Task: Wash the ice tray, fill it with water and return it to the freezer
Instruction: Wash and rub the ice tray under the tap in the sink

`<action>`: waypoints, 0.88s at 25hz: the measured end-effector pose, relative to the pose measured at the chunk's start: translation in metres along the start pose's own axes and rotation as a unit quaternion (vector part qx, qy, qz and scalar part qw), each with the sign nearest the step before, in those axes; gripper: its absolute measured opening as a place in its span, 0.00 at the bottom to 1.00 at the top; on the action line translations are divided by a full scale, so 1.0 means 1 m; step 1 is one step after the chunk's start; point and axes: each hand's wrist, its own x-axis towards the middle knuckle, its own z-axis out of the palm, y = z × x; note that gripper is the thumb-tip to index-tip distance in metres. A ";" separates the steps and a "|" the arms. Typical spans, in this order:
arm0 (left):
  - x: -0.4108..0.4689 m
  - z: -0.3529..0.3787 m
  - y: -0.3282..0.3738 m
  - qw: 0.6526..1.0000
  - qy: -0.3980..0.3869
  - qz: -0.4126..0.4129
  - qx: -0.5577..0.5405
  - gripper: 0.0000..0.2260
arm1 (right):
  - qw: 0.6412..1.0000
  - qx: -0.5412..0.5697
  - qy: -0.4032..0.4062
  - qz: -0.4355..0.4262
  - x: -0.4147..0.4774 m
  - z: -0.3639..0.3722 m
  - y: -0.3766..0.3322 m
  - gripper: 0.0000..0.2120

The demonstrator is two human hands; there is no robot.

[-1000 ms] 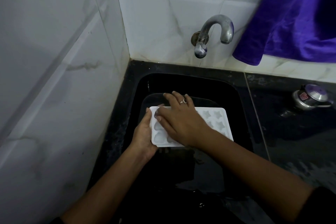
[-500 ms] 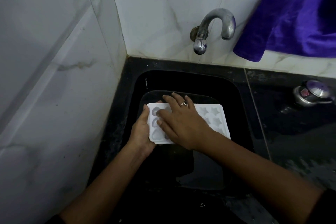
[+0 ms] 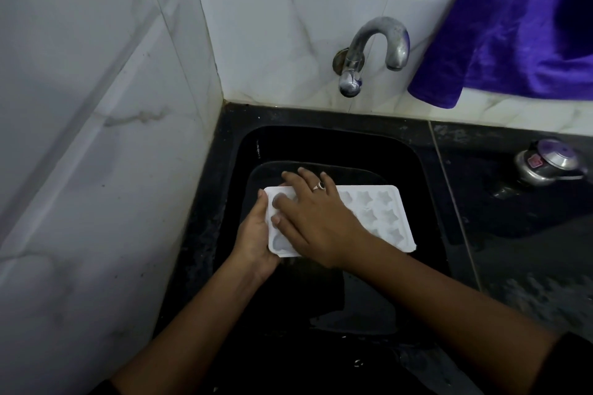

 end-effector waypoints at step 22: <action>0.005 -0.003 -0.002 1.000 -0.017 -0.013 0.009 0.30 | 1.000 0.008 -0.002 0.003 -0.010 0.001 0.015 0.26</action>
